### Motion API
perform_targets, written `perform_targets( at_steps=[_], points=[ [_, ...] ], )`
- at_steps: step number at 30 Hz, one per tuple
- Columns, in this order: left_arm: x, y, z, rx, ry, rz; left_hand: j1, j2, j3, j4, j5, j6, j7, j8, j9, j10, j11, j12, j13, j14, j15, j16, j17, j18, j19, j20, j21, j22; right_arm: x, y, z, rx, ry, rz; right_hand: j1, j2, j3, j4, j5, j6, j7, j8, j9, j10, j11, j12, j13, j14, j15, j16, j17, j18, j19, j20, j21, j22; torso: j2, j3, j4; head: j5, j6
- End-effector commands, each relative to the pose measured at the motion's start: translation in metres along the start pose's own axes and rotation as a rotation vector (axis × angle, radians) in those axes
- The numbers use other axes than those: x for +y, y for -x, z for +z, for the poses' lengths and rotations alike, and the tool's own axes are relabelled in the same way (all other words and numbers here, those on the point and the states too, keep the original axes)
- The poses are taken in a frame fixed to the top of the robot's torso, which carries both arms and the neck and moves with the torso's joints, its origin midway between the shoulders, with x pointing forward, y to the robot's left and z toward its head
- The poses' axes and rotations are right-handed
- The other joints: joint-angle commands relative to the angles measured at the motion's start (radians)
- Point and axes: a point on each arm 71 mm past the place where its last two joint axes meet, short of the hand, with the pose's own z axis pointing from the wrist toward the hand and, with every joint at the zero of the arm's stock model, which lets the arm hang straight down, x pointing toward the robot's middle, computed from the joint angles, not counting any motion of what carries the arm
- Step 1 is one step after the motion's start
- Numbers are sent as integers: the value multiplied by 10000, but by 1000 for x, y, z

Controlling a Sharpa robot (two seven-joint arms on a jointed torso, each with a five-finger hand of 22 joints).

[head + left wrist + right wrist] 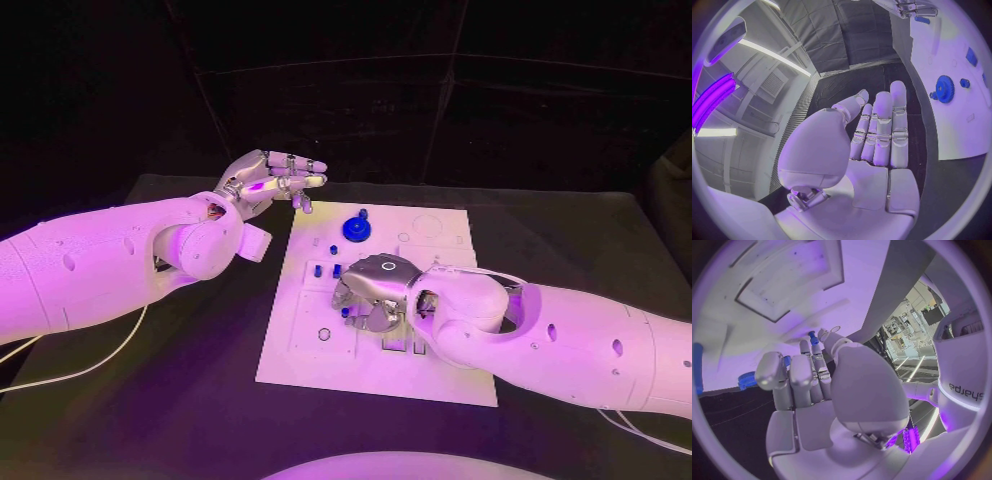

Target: Assemble the parts on the task board

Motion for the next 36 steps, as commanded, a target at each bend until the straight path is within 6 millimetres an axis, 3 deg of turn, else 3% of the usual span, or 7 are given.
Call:
perform_targets(
  at_steps=[1, 10, 16, 22, 24, 29, 36],
  points=[
    [-1, 0, 0, 60, -29, -65, -52, 68, -61, -18, 23, 93, 0, 50, -7, 62, 8, 69, -6, -95, 4, 41, -10, 140, -45, -2, -54, -12, -1, 4, 0, -547, -59, -19, -89, 41, -414, -33, 38, -329, 15, -5, 13, -445, 52, 78, 25, -182, 7, -377, -478, 264, -334, 36, -384, -537, -6, 4, -1, -22, 26],
    [-1, 1, 0, 60, -3, -66, -51, 74, -70, -20, 23, 94, 0, 53, -8, 45, 8, 75, -13, -104, 5, 44, -24, 141, -48, -1, -64, -20, -4, 13, -20, -1420, -40, 34, 43, 370, -1091, -70, 296, -200, 22, 88, 71, -486, 33, 564, 71, -109, -16, -508, -668, 270, -235, 29, -528, -664, 4, 26, -5, -87, 92],
    [-1, 2, 0, 30, 18, -56, -51, 74, -70, -20, 23, 94, 0, 53, -8, 45, 8, 75, -13, -104, 5, 44, -24, 141, -48, -1, -64, -20, -17, 22, -51, -1484, -556, 449, 87, 524, -1174, -8, 334, 294, -84, 236, 115, 56, -95, 1023, 89, 87, -114, -153, -238, 139, 258, -54, -137, -60, -21, -6, -12, -212, 154],
    [-1, 3, 0, 32, 23, -57, -44, 80, -71, -23, 24, 98, -2, 56, -7, 42, 7, 79, -15, -108, 5, 45, -30, 141, -49, -1, -67, -23, -55, 47, -75, -1390, -1851, 45, 30, 321, -1437, 39, 203, 113, -126, 67, 42, -370, -76, 861, -3, -111, -103, -656, -922, 269, -197, -74, -578, -735, -18, 2, -27, -353, 272],
    [-1, 3, 0, 41, 21, -60, -42, 82, -71, -24, 24, 101, -3, 58, -7, 43, 6, 81, -15, -109, 4, 45, -32, 141, -50, -1, -68, -24, -69, 52, -82, -1326, -2293, -301, 60, 192, -1959, 222, 196, -48, -341, 17, 30, -901, 47, 695, 15, -407, 12, -1256, -1653, 412, -770, 16, -1153, -1497, -22, -5, -19, -387, 300],
    [0, 3, 0, 48, 24, -62, -38, 86, -71, -27, 24, 105, -4, 61, -6, 45, 5, 86, -15, -111, 4, 46, -35, 142, -50, -2, -70, -26, -90, 57, -92, -1141, -2966, -693, 564, 89, -3134, 1010, 300, -286, -503, 18, 36, -1130, 108, 874, 28, -530, 92, -1579, -2136, 510, -1084, 92, -1591, -2003, -7, 5, -3, -432, 357],
    [0, 2, 0, 66, 31, -68, -38, 86, -71, -27, 24, 105, -4, 61, -6, 45, 5, 86, -15, -111, 4, 46, -35, 142, -50, -2, -70, -26, -97, 56, -94, -664, -3220, -893, 967, 94, -3383, 1483, 328, -463, -607, 2, 33, -1155, 106, 1037, 36, -523, 81, -1597, -2232, 517, -1079, 86, -1681, -2090, -9, -4, -3, -444, 355]
  ],
)
